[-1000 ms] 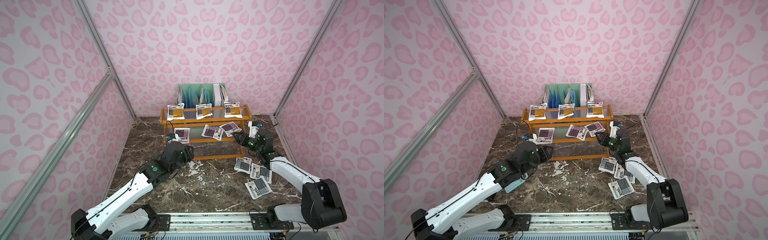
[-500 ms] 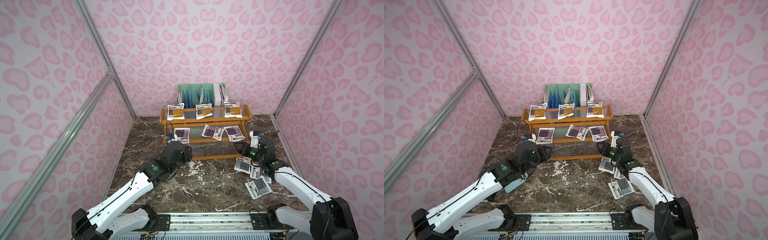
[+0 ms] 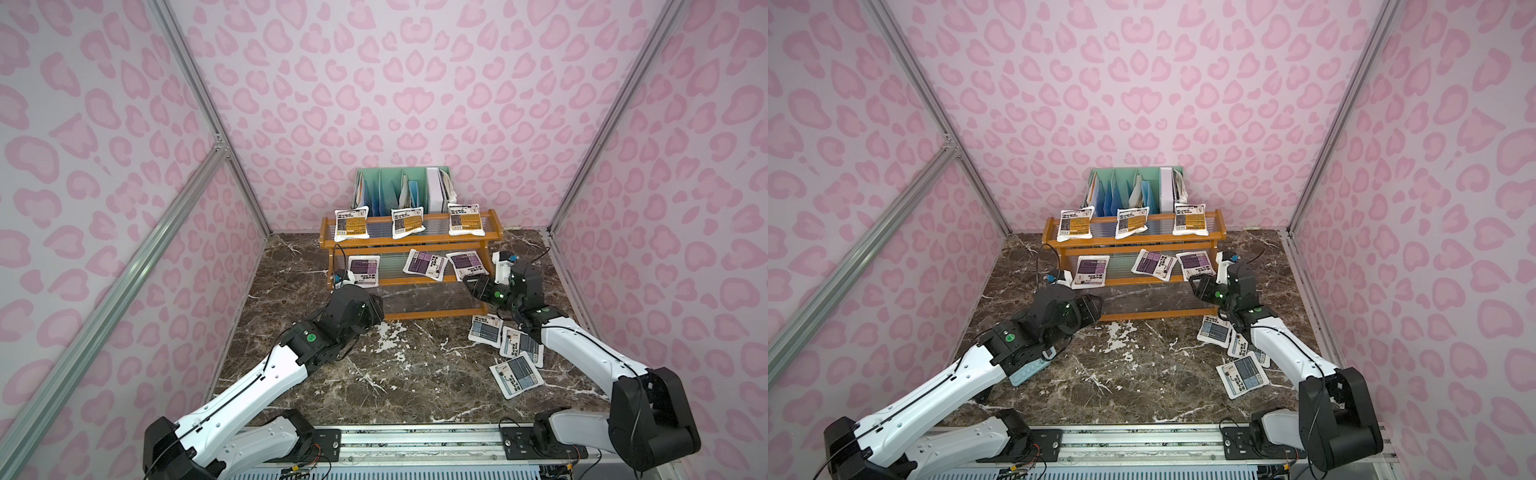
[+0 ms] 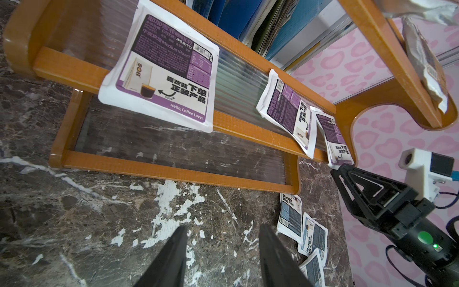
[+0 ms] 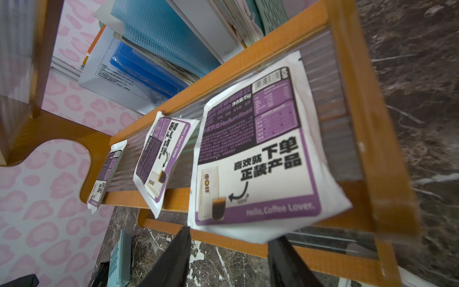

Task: Place the bagged coffee beans on the shelf by color
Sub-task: Adjust the bagged coffee beans on the shelf, then adjust the bagged coffee beans at the center of the board.

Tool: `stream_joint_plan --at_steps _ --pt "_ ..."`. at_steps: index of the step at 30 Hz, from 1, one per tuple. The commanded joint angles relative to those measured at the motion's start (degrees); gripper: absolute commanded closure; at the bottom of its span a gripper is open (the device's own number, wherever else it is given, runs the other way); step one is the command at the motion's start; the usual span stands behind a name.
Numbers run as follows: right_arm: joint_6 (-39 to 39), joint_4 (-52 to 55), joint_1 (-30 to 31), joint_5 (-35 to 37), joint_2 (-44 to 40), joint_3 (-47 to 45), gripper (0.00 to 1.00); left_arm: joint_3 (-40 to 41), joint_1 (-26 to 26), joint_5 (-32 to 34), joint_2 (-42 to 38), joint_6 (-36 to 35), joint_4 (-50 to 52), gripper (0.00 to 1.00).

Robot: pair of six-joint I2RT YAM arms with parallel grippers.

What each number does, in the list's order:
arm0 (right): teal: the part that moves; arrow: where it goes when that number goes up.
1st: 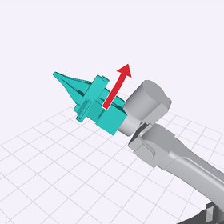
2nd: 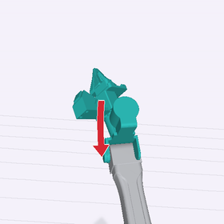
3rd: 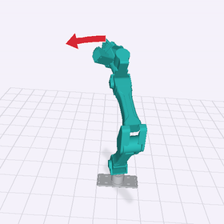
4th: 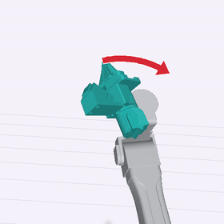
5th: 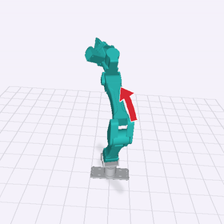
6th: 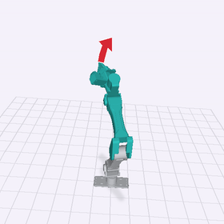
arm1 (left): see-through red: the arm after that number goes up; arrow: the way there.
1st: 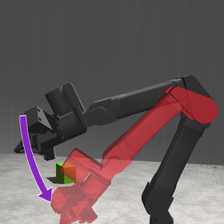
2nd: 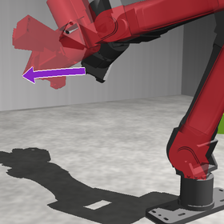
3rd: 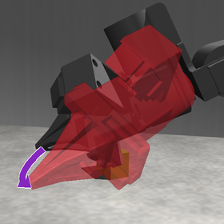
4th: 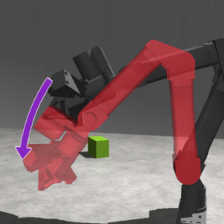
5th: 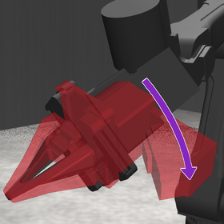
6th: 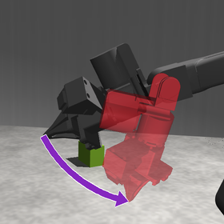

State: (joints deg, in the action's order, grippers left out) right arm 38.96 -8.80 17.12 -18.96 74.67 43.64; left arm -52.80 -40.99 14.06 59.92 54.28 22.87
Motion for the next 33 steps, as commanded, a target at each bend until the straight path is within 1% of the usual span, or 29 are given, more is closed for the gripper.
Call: stream_joint_plan --at_steps 1,5,10,15,19,23,29,33 --pt "-1.5 1.6 0.2 -1.3 -1.5 0.5 0.47 -0.1 0.1 0.6 -0.3 -0.4 0.9 0.50" --pt "-1.0 5.9 0.7 1.4 -7.5 -3.4 0.47 0.2 0.0 1.9 -0.3 -1.6 1.4 0.50" --pt "1.7 14.0 0.7 7.3 -15.1 -8.7 0.48 -0.2 0.2 2.1 1.8 -3.6 2.0 0.50" --pt "5.5 18.7 -0.5 10.9 -18.4 -13.3 0.48 0.6 0.2 0.5 4.1 -4.0 0.9 0.50" --pt "7.6 16.9 -3.3 8.2 -17.2 -16.0 0.49 0.9 0.1 -1.7 6.3 -3.8 1.1 0.51" --pt "7.4 13.7 -5.8 5.8 -14.2 -17.6 0.49 3.0 0.2 -2.8 7.5 -3.1 -0.8 0.51" --pt "3.3 9.0 -7.5 3.6 -10.3 -17.5 0.51 4.0 0.2 -3.8 10.1 -3.6 -0.7 0.52" --pt "0.2 8.8 -7.4 1.5 -6.0 -16.8 0.51 4.8 0.2 -5.4 11.2 -4.0 -2.1 0.52"
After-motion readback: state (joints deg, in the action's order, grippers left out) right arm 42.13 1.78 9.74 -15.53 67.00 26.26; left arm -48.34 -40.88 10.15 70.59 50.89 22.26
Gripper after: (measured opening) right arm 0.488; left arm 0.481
